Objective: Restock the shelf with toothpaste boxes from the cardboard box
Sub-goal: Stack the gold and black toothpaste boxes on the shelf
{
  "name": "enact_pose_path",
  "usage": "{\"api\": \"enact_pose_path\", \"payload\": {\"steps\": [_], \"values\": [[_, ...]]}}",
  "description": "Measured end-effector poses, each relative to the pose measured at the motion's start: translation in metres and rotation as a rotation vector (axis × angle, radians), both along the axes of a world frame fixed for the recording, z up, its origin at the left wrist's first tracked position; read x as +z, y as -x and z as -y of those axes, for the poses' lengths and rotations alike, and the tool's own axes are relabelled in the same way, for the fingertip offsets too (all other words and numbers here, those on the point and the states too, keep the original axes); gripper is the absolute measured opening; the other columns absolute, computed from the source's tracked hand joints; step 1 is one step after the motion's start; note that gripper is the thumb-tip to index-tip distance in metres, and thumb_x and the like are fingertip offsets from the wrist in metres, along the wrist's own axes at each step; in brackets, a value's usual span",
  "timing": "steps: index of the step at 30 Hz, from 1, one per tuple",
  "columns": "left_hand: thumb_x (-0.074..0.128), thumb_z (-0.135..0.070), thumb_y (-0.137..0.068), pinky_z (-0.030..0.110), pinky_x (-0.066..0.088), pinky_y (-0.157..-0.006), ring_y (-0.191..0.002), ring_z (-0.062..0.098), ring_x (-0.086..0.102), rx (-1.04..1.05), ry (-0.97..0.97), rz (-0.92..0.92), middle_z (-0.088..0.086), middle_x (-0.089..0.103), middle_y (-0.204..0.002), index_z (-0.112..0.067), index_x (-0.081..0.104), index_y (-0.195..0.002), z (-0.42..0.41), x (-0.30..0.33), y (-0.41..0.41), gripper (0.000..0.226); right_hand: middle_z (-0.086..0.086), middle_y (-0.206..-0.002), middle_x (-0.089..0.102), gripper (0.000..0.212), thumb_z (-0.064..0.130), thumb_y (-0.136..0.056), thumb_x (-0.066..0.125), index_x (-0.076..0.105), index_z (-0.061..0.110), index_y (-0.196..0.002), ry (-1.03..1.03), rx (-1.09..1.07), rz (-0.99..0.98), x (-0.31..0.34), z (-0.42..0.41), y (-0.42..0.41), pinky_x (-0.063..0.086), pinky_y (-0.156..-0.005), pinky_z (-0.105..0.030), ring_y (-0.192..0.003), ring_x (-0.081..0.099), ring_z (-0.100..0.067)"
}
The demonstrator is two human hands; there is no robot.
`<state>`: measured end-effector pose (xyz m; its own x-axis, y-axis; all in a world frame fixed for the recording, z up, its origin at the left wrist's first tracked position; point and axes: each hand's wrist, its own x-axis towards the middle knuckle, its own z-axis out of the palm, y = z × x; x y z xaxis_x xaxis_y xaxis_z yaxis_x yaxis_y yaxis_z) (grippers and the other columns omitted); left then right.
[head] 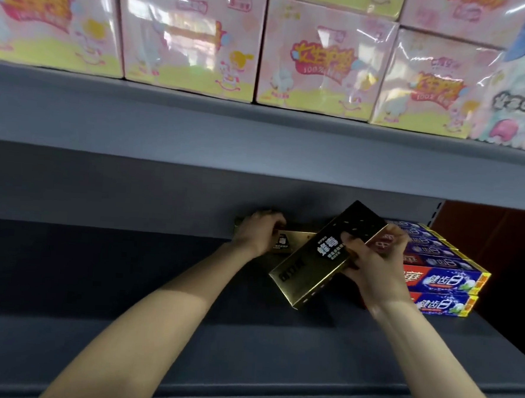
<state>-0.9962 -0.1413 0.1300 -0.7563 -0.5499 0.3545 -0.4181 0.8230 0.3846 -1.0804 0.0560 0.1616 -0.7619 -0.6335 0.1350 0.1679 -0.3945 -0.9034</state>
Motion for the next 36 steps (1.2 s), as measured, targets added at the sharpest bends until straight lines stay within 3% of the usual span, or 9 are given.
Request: {"api": "enact_pose_path", "payload": {"steps": [4, 9, 12, 15, 19, 23, 28, 33, 36], "values": [[0.044, -0.022, -0.099, 0.026, 0.043, -0.092, -0.111, 0.017, 0.057, 0.020, -0.289, -0.288, 0.001, 0.063, -0.117, -0.015, 0.061, -0.117, 0.002, 0.009, -0.033, 0.026, -0.012, -0.121, 0.056, 0.046, -0.005, -0.085, 0.059, 0.034, 0.029, -0.105, 0.050, 0.033, 0.039, -0.003, 0.013, -0.006, 0.053, -0.084, -0.053, -0.111, 0.059, -0.031], [0.048, -0.042, -0.093, 0.014, 0.049, -0.073, -0.091, 0.004, 0.060, -0.200, -0.716, -0.059, -0.010, 0.061, -0.102, -0.021, 0.055, -0.120, -0.022, 0.025, -0.070, 0.035, -0.004, -0.111, 0.054, 0.048, -0.009, -0.084, 0.058, 0.032, 0.029, -0.098, 0.124, 0.019, 0.036, -0.005, 0.042, -0.019, 0.054, -0.084, -0.052, -0.110, 0.058, -0.025], [0.066, -0.035, -0.084, 0.019, 0.050, -0.077, -0.095, 0.007, 0.062, -0.148, -0.587, -0.119, -0.007, 0.064, -0.105, -0.021, 0.055, -0.117, -0.016, 0.030, -0.078, 0.038, -0.004, -0.111, 0.054, 0.051, -0.008, -0.079, 0.065, 0.033, 0.025, -0.103, 0.064, 0.015, -0.006, -0.007, 0.059, -0.012, 0.053, -0.087, -0.048, -0.111, 0.058, -0.027], [0.068, -0.034, -0.082, 0.023, 0.045, -0.088, -0.113, 0.014, 0.055, -0.065, -0.395, -0.144, -0.003, 0.060, -0.123, -0.021, 0.050, -0.131, -0.003, 0.041, -0.081, 0.054, -0.007, -0.115, 0.056, 0.059, -0.001, -0.072, 0.076, 0.036, 0.024, -0.108, -0.132, 0.026, -0.148, -0.002, 0.071, 0.001, 0.047, -0.097, -0.047, -0.115, 0.056, -0.027], [0.068, -0.028, -0.084, 0.021, 0.038, -0.091, -0.118, 0.017, 0.051, -0.017, -0.219, -0.149, 0.003, 0.054, -0.127, -0.023, 0.048, -0.135, 0.003, 0.047, -0.079, 0.056, 0.002, -0.102, 0.059, 0.062, 0.015, -0.068, 0.082, 0.046, 0.014, -0.119, -0.392, 0.024, -0.357, 0.007, 0.077, 0.009, 0.048, -0.085, -0.031, -0.103, 0.057, -0.018], [0.068, -0.027, -0.084, 0.024, 0.032, -0.100, -0.116, 0.020, 0.045, 0.025, -0.132, -0.071, 0.006, 0.042, -0.123, -0.023, 0.048, -0.136, -0.001, 0.033, -0.076, 0.056, -0.002, -0.109, 0.066, 0.083, 0.049, -0.040, 0.086, 0.060, 0.015, -0.111, -0.598, -0.048, -0.552, -0.016, 0.076, 0.018, 0.047, -0.098, -0.041, -0.108, 0.059, -0.022], [0.067, -0.030, -0.085, 0.027, 0.026, -0.106, -0.125, 0.024, 0.036, 0.045, -0.080, -0.032, 0.003, 0.040, -0.132, -0.022, 0.047, -0.137, -0.006, 0.006, -0.068, 0.056, -0.012, -0.120, 0.061, 0.058, 0.020, -0.071, 0.081, 0.054, 0.005, -0.121, -0.740, -0.065, -0.646, -0.029, 0.066, 0.013, 0.043, -0.093, -0.029, -0.113, 0.057, -0.026], [0.065, -0.031, -0.087, 0.036, 0.019, -0.116, -0.138, 0.032, 0.025, 0.122, -0.182, 0.000, 0.014, 0.018, -0.150, -0.027, 0.042, -0.141, -0.011, -0.004, -0.058, 0.059, -0.017, -0.138, 0.041, 0.086, 0.013, -0.076, 0.077, 0.027, 0.006, -0.146, -0.743, -0.136, -0.731, -0.035, 0.069, 0.010, 0.032, -0.104, -0.026, -0.128, 0.042, -0.031], [0.066, -0.025, -0.087, 0.033, 0.019, -0.117, -0.136, 0.032, 0.033, 0.122, -0.268, -0.013, 0.018, 0.016, -0.150, -0.023, 0.041, -0.143, -0.017, -0.009, -0.051, 0.061, -0.017, -0.135, 0.036, 0.065, 0.008, -0.080, 0.071, 0.043, 0.008, -0.138, -0.802, -0.151, -0.850, -0.037, 0.068, 0.009, 0.032, -0.100, -0.021, -0.120, 0.047, -0.032]]}}
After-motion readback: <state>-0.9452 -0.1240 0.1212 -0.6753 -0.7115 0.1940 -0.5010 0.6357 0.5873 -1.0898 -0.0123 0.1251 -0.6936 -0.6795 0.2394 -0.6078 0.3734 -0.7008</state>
